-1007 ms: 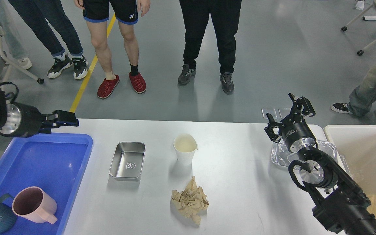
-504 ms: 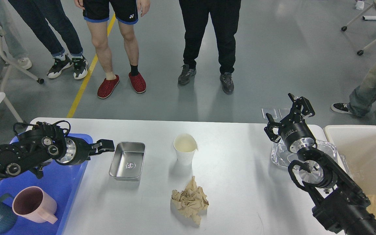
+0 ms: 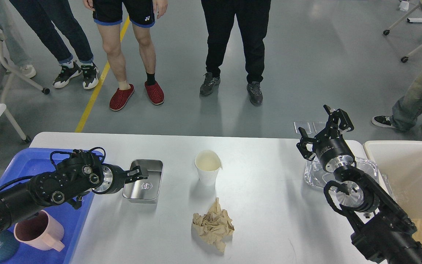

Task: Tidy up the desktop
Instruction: 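Grasp the edge of the small steel tray with the left gripper, then lift the steel tray and carry it over the blue tray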

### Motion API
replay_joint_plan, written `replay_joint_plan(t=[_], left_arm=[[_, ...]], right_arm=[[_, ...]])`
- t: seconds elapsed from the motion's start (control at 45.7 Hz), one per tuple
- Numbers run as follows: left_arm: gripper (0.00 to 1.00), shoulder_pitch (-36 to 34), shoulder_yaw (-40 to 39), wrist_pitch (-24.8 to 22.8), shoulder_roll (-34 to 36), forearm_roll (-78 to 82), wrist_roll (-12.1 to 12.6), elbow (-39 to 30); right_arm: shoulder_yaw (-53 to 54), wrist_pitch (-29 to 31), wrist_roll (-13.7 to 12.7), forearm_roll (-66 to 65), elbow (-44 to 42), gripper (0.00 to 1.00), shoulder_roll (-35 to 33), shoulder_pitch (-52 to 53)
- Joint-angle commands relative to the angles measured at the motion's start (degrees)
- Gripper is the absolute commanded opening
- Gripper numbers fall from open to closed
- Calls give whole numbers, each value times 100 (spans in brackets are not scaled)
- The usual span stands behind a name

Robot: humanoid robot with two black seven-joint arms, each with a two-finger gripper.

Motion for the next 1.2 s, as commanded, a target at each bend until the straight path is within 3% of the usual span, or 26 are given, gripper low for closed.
replay_joint_plan(t=[0.0, 0.109, 0.35, 0.722, 0.898, 1.051, 1.182], left_arm=[[48, 9, 2, -10, -122, -1, 76, 173], [28, 70, -7, -36, -218, -10, 93, 305], [0, 149, -25, -45, -263, -89, 93, 349], [0, -61, -104, -370, -175, -107, 120, 331], [0, -360, -121, -782, 237, -150, 392, 165], [0, -861, -121, -1134, 1063, -344, 462, -546], [0, -1283, -157, -1363, 2161, -484, 524, -1767]], right_arm=[[0, 0, -5, 0, 2, 100, -13, -9], [0, -9, -6, 0, 46, 100, -22, -44], [0, -9, 3, 0, 81, 100, -39, -97], [9, -9, 3, 0, 99, 100, -39, -115], [9, -18, -5, 0, 99, 100, -57, -115], [9, -18, 3, 0, 99, 100, -57, -123], [9, -18, 3, 0, 99, 100, -57, -123]])
